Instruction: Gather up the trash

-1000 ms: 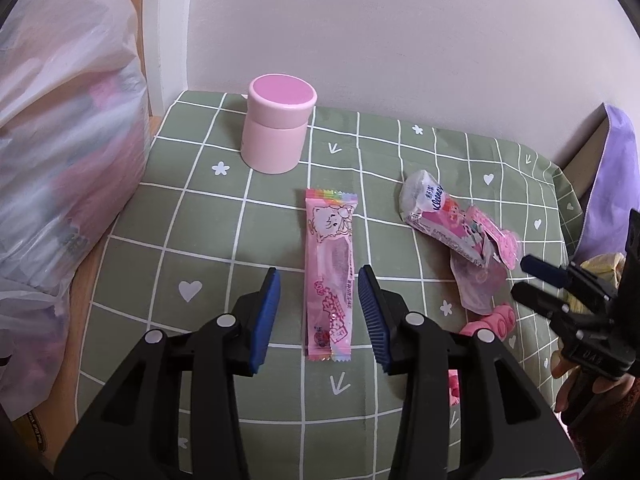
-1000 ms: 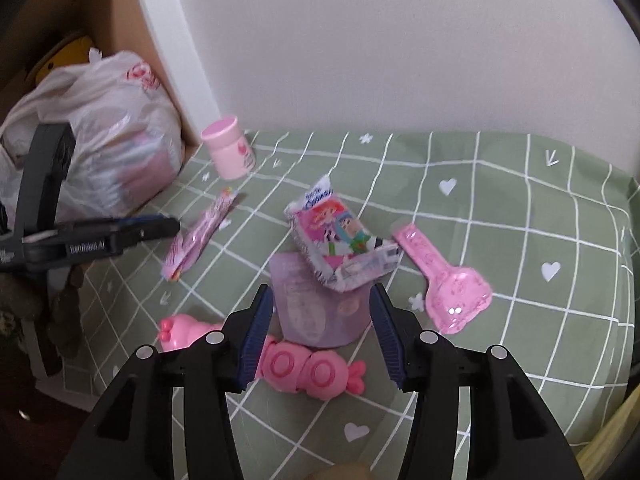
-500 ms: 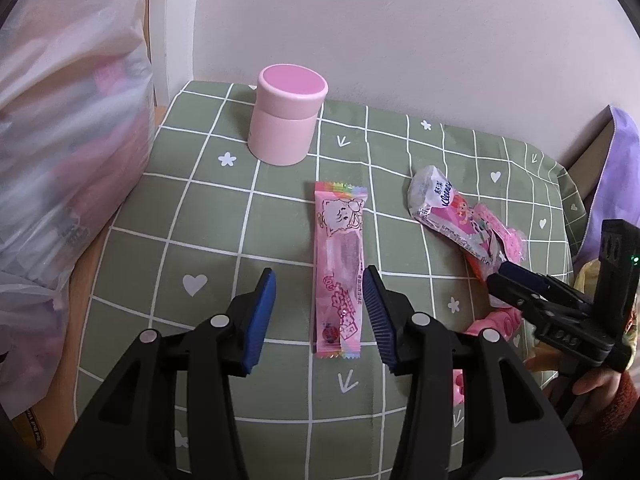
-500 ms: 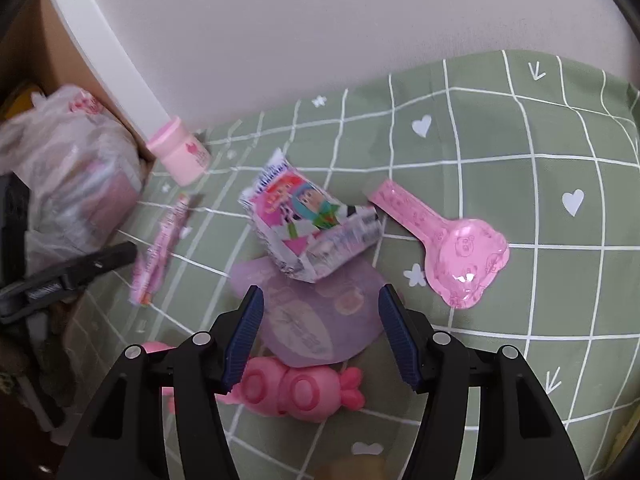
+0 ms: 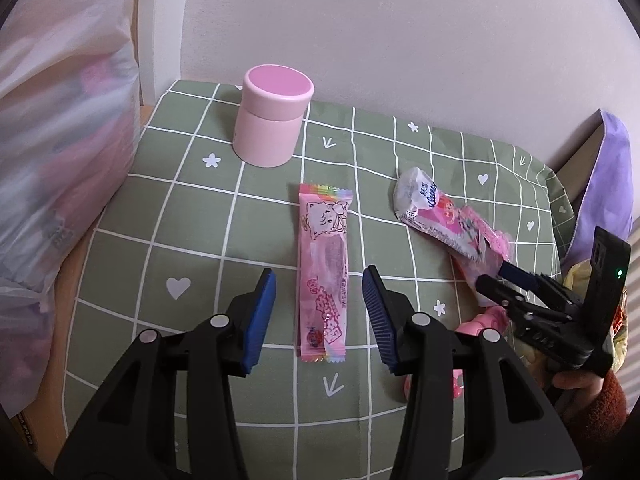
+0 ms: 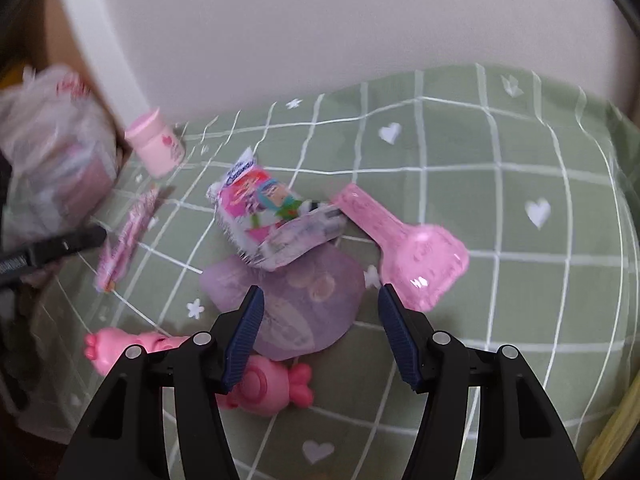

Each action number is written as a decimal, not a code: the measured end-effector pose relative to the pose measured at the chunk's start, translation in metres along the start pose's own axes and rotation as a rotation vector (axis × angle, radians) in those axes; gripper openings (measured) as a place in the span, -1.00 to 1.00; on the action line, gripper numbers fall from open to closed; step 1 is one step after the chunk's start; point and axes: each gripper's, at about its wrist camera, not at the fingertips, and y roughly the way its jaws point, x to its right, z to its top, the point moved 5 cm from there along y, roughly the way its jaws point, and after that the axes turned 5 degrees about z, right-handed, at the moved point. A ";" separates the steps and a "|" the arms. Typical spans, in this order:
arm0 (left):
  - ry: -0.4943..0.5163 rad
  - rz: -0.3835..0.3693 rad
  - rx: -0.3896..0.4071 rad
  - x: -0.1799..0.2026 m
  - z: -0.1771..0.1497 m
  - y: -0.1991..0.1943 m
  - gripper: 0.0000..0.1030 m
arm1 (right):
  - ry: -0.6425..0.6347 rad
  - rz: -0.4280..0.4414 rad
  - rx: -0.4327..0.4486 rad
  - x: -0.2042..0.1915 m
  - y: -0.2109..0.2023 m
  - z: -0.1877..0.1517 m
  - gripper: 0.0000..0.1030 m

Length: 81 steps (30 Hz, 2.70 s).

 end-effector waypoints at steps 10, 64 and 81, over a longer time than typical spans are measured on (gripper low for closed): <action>0.014 0.015 -0.006 0.001 0.014 0.003 -0.16 | -0.111 0.057 0.051 -0.024 -0.039 0.007 -0.93; 0.561 -0.890 0.021 0.528 -0.027 -0.053 -0.43 | 0.394 -0.602 0.419 0.228 -0.376 -0.132 -0.93; 0.530 -0.718 0.036 0.482 -0.005 -0.051 0.06 | 0.401 -0.524 0.426 0.233 -0.354 -0.134 -0.13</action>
